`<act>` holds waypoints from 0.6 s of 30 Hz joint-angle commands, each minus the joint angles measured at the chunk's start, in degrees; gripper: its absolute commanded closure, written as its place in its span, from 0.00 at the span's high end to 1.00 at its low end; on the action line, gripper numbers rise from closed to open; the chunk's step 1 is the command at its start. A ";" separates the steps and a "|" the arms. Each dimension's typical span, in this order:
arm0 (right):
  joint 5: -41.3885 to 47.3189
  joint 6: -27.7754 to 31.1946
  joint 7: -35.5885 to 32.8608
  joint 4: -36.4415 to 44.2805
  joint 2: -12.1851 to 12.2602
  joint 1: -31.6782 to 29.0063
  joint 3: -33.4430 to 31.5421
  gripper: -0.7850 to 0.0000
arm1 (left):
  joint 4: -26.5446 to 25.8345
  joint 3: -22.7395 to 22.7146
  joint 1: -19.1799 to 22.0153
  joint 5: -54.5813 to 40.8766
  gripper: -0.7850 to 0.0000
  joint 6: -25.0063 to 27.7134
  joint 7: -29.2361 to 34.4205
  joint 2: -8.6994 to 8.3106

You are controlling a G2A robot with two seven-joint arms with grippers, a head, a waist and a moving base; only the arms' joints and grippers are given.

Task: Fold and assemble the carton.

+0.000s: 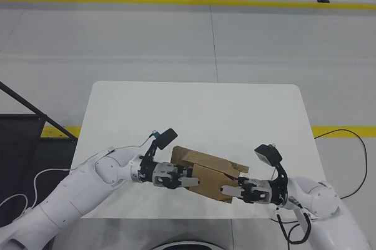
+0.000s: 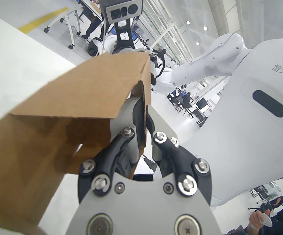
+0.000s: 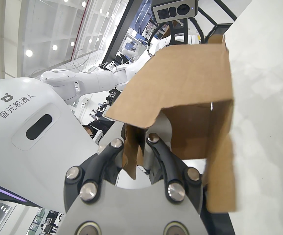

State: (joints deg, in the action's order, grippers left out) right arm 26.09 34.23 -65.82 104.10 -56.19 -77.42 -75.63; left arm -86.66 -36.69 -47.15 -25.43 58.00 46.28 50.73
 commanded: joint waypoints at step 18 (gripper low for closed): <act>1.37 4.74 2.60 1.76 1.01 -5.91 -7.41 1.00 | -0.58 -4.86 -3.67 -2.65 0.00 0.00 0.00 -0.55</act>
State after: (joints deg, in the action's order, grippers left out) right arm 27.70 38.52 -63.63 105.67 -55.21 -82.88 -82.57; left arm -87.28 -41.37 -50.63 -27.93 58.00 46.28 50.17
